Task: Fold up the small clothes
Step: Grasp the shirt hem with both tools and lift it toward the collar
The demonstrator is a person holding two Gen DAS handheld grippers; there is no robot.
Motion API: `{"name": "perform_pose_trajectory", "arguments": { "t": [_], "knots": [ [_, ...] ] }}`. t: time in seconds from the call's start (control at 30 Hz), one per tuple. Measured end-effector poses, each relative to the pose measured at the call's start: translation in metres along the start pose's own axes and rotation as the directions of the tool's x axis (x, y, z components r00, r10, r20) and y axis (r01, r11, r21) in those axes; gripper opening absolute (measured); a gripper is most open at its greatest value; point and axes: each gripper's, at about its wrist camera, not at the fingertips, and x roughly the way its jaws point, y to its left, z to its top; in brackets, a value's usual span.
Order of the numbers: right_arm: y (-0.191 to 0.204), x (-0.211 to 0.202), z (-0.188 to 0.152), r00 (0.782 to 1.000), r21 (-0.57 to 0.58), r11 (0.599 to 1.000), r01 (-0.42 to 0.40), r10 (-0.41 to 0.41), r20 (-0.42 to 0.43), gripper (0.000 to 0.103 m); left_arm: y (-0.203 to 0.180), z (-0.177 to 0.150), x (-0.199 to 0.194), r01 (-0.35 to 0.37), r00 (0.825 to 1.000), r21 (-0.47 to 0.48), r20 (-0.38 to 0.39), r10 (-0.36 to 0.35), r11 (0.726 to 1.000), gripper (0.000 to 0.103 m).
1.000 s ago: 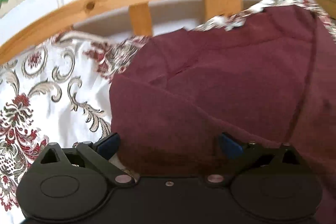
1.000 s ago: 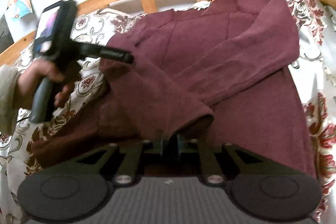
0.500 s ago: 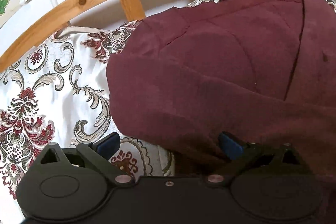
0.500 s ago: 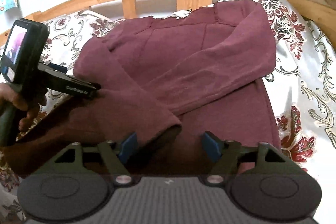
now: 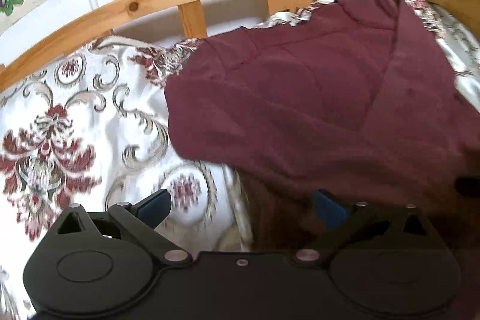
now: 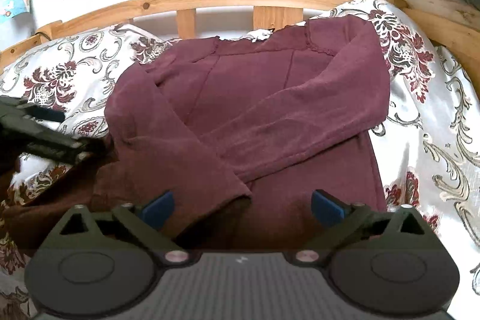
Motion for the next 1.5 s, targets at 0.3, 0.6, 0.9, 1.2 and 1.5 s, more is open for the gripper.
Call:
{"name": "perform_pose_trajectory", "arguments": {
  "t": [0.3, 0.6, 0.9, 1.2, 1.5],
  "knots": [
    [-0.017, -0.033, 0.018, 1.0, -0.035, 0.999, 0.008, -0.007, 0.028, 0.103, 0.001, -0.049, -0.069, 0.077, 0.996, 0.163, 0.026, -0.082, 0.984, 0.102],
    [-0.039, -0.083, 0.006, 0.998, -0.058, 0.997, 0.051, -0.05, 0.024, 0.103, -0.012, -0.079, -0.092, 0.119, 0.992, 0.31, 0.002, -0.126, 0.943, 0.102],
    [-0.008, -0.076, -0.051, 0.974, -0.394, 0.919, -0.011, -0.079, -0.211, 0.103, -0.025, -0.096, -0.079, 0.113, 0.994, 0.507, -0.068, -0.091, 0.854, 0.102],
    [-0.004, -0.063, -0.055, 0.971, -0.405, 0.914, -0.022, -0.077, -0.226, 0.103, -0.037, -0.102, -0.068, 0.029, 1.0, 0.642, -0.024, -0.017, 0.766, 0.103],
    [-0.006, -0.068, -0.066, 0.973, -0.505, 0.863, 0.01, -0.124, -0.193, 0.103, -0.058, -0.118, -0.075, -0.129, 0.984, 0.775, 0.176, -0.015, 0.618, 0.087]
  ]
}}
